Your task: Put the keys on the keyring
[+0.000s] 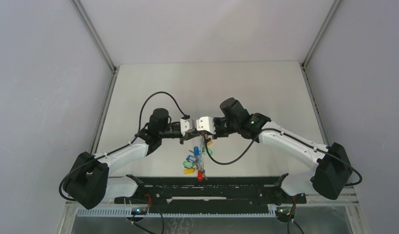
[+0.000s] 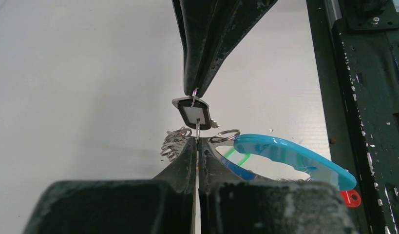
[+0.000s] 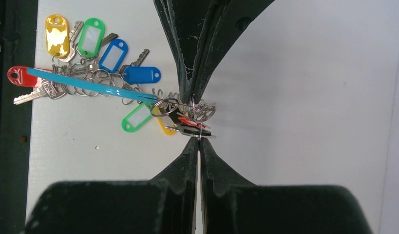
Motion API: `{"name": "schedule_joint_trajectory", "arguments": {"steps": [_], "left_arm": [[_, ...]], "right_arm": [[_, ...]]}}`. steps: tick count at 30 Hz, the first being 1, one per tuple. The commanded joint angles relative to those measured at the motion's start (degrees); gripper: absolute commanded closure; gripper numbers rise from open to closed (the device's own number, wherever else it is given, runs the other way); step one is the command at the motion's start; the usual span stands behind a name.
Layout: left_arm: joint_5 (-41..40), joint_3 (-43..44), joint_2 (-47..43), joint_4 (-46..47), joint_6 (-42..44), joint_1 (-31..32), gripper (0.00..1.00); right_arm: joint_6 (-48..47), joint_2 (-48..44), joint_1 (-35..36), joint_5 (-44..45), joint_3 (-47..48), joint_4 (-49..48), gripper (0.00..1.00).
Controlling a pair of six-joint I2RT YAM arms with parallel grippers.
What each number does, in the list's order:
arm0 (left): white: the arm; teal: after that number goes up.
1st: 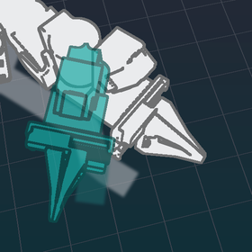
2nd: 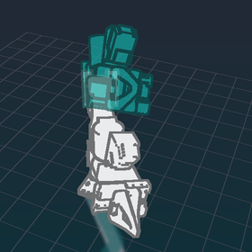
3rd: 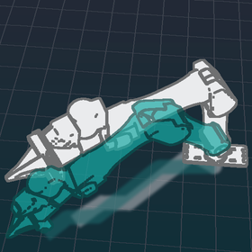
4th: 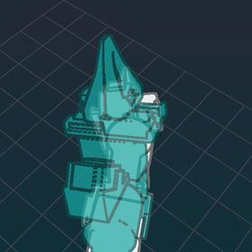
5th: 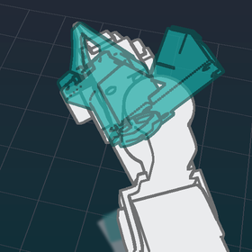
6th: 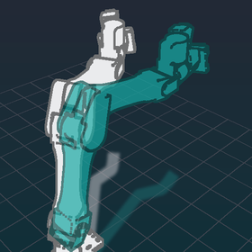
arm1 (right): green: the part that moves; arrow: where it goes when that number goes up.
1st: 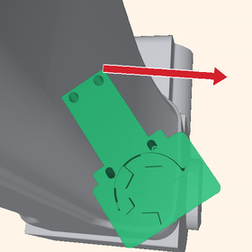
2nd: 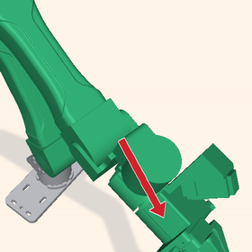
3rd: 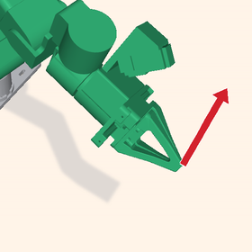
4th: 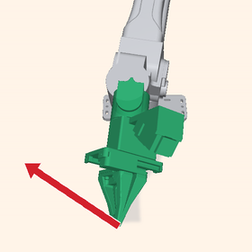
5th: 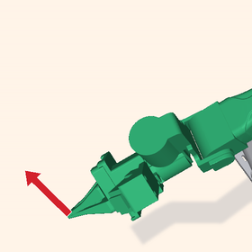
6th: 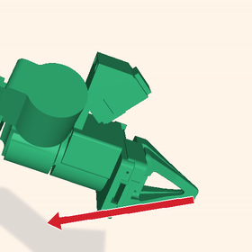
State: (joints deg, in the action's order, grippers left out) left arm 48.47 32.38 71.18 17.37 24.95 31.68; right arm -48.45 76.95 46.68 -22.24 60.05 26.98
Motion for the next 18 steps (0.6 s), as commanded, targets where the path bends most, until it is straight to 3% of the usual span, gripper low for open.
{"name": "schedule_joint_trajectory", "arguments": {"steps": [1, 18], "left_arm": [[1.6, 3.6, -1.7, 3.4, -0.5, 0.3, 1.0], [1.9, 3.6, -1.5, 4.3, -0.9, 0.3, 1.0]], "right_arm": [[0.8, -1.2, 0.0, 0.2, 0.2, -0.5, 1.0], [0.3, 0.9, 0.0, -1.2, 0.9, 0.7, 1.0]]}}
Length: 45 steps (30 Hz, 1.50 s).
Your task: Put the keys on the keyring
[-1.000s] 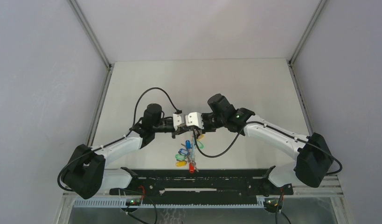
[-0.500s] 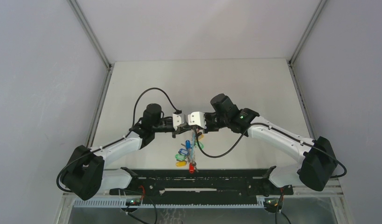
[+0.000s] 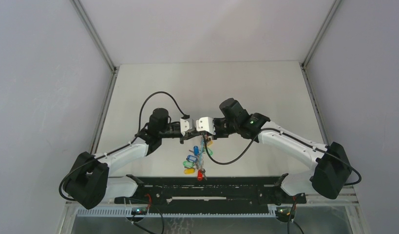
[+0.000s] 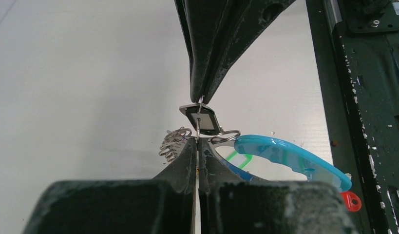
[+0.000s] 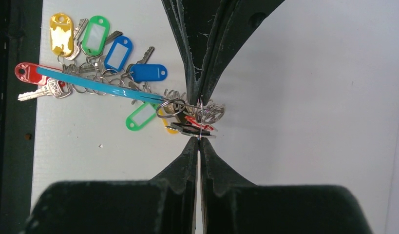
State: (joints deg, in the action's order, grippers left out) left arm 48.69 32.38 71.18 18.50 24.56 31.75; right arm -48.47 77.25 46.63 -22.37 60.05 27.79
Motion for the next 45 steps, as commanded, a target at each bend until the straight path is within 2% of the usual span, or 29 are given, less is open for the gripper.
{"name": "schedule_joint_trajectory", "arguments": {"steps": [1, 45], "left_arm": [[1.7, 3.5, -1.5, 3.3, -0.5, 0.2, 1.0], [1.8, 3.6, -1.3, 2.7, -0.2, 0.2, 1.0]], "right_arm": [[0.2, 0.7, 0.0, -1.2, 1.0, -0.1, 1.0], [2.1, 0.1, -0.6, 0.1, 1.3, -0.5, 1.0]]}}
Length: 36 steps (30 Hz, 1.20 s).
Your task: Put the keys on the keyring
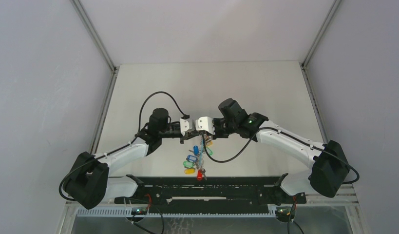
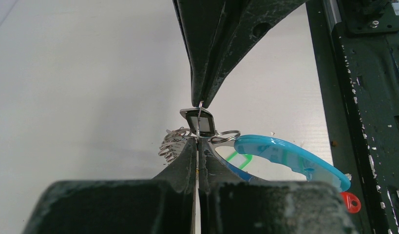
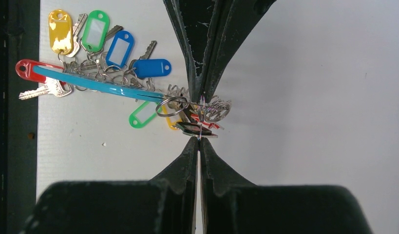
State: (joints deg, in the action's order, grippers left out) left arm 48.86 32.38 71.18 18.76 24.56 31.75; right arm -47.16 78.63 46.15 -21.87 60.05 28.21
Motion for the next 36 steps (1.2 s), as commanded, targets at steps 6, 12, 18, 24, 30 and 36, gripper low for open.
{"name": "schedule_joint_trajectory", "arguments": {"steps": [6, 12, 18, 24, 30, 36], "left_arm": [[1.9, 3.7, -1.1, 2.4, -0.1, 0.2, 1.0], [2.0, 3.8, -1.0, 2.4, -0.2, 0.2, 1.0], [2.2, 4.1, -0.6, 2.4, -0.3, 0.2, 1.0], [2.3, 4.1, -0.5, 2.4, -0.4, 0.2, 1.0], [2.6, 4.3, -0.5, 2.4, -0.5, 0.2, 1.0], [2.8, 4.4, -0.4, 2.5, -0.6, 0.2, 1.0]], "right_arm": [[0.8, -1.0, 0.0, -0.7, 1.3, -1.4, 1.0], [0.8, -0.8, 0.0, -1.1, 1.3, -1.8, 1.0], [0.7, -0.3, 0.3, -1.6, 1.9, -1.3, 1.0], [0.6, -0.2, 0.3, -1.8, 1.9, -1.3, 1.0], [0.6, -0.1, 0.5, -2.0, 2.0, -1.6, 1.0], [0.6, 0.6, 0.8, -2.4, 2.4, -1.4, 1.0]]}}
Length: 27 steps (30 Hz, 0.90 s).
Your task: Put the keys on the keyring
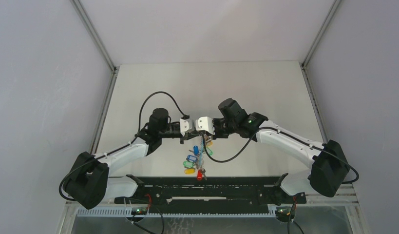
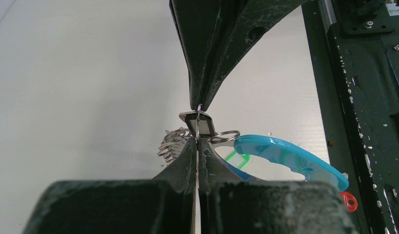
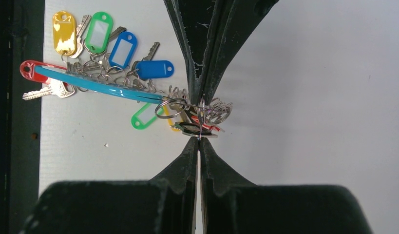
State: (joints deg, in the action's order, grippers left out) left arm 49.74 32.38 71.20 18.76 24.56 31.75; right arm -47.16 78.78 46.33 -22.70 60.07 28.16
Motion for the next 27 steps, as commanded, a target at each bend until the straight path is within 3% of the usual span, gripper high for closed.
{"name": "schedule_joint_trajectory", "arguments": {"steps": [1, 27], "left_arm": [[2.0, 4.4, -0.4, 2.7, -0.8, 0.2, 1.0], [0.5, 4.1, -0.6, 4.7, -3.0, 0.8, 1.0]], "right_arm": [[0.6, 0.4, 0.6, -1.7, 2.4, -1.5, 1.0], [3.2, -0.3, 0.9, -4.3, 2.4, -4.9, 1.0]]}}
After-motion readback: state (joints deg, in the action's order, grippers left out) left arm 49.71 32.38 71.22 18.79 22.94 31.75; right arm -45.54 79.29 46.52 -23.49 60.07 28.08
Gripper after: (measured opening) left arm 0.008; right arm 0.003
